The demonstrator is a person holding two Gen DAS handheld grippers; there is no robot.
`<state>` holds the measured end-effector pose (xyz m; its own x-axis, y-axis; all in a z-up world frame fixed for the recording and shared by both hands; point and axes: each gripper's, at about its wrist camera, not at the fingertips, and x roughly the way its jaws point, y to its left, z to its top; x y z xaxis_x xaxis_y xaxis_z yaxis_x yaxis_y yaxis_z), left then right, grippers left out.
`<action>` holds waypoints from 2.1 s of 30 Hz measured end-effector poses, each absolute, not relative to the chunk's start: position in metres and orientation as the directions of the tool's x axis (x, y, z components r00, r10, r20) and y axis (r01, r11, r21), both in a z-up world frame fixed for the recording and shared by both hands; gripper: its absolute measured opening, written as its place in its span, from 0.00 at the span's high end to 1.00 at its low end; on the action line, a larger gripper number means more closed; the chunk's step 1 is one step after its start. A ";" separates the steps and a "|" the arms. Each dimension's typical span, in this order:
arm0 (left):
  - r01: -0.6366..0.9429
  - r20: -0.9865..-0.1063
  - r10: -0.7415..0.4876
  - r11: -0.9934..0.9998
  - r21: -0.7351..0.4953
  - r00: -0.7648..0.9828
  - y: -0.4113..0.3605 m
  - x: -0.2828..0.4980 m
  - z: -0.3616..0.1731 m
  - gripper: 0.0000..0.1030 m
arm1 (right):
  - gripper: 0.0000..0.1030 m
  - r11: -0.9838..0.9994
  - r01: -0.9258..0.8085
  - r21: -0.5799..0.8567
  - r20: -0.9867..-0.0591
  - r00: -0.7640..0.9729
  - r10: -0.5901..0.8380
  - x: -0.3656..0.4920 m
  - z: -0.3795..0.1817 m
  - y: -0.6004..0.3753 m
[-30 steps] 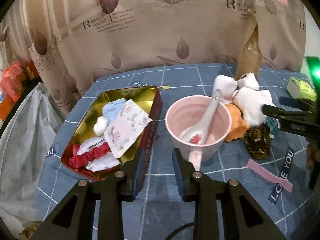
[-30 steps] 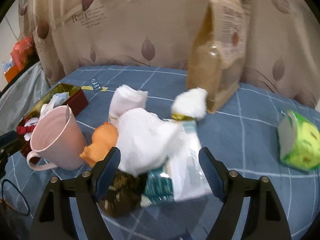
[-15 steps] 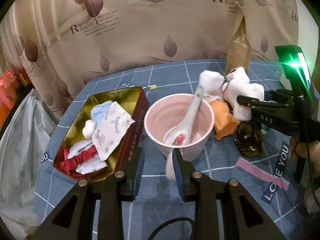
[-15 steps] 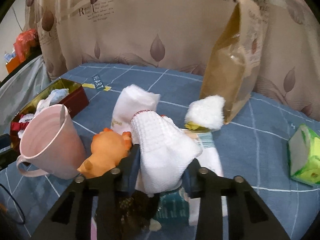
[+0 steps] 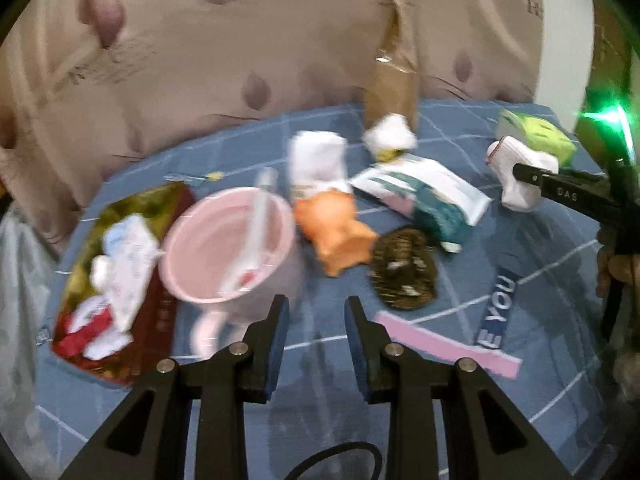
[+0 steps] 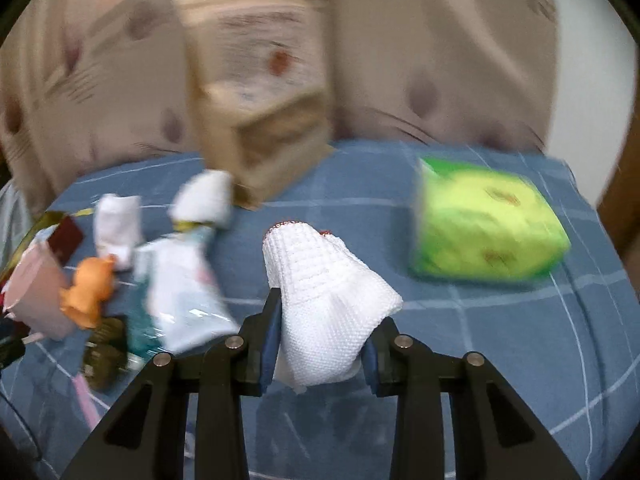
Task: Organize soft objects
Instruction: 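Grasp the dark knitted pouch with the left tool while the right tool grasps the white mesh sock, then carry the dark knitted pouch into the gold tin tray and release it with the left tool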
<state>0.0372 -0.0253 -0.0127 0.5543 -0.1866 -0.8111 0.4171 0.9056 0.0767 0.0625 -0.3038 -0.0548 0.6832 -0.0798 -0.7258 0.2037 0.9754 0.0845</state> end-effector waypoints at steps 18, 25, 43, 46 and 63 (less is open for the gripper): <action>0.467 -0.878 -0.224 0.884 -0.001 0.422 -0.096 0.079 -0.055 0.45 | 0.65 0.944 0.253 0.210 -0.752 0.659 -0.009 0.061 -0.088 -0.340; 0.437 -0.895 -0.201 0.900 -0.008 0.398 -0.112 0.102 -0.070 0.45 | 0.63 0.942 0.250 0.223 -0.759 0.651 0.007 0.063 -0.091 -0.339; 0.455 -0.873 -0.270 0.888 -0.062 0.407 -0.104 0.080 -0.052 0.75 | 0.62 0.942 0.250 0.224 -0.762 0.648 0.009 0.064 -0.094 -0.338; 0.464 -0.867 -0.284 0.883 -0.069 0.410 -0.102 0.076 -0.047 0.77 | 0.62 0.942 0.251 0.225 -0.762 0.647 0.010 0.065 -0.094 -0.338; 0.514 -0.830 -0.366 0.850 -0.114 0.421 -0.088 0.054 -0.014 0.78 | 0.62 0.942 0.251 0.225 -0.763 0.647 0.010 0.064 -0.095 -0.338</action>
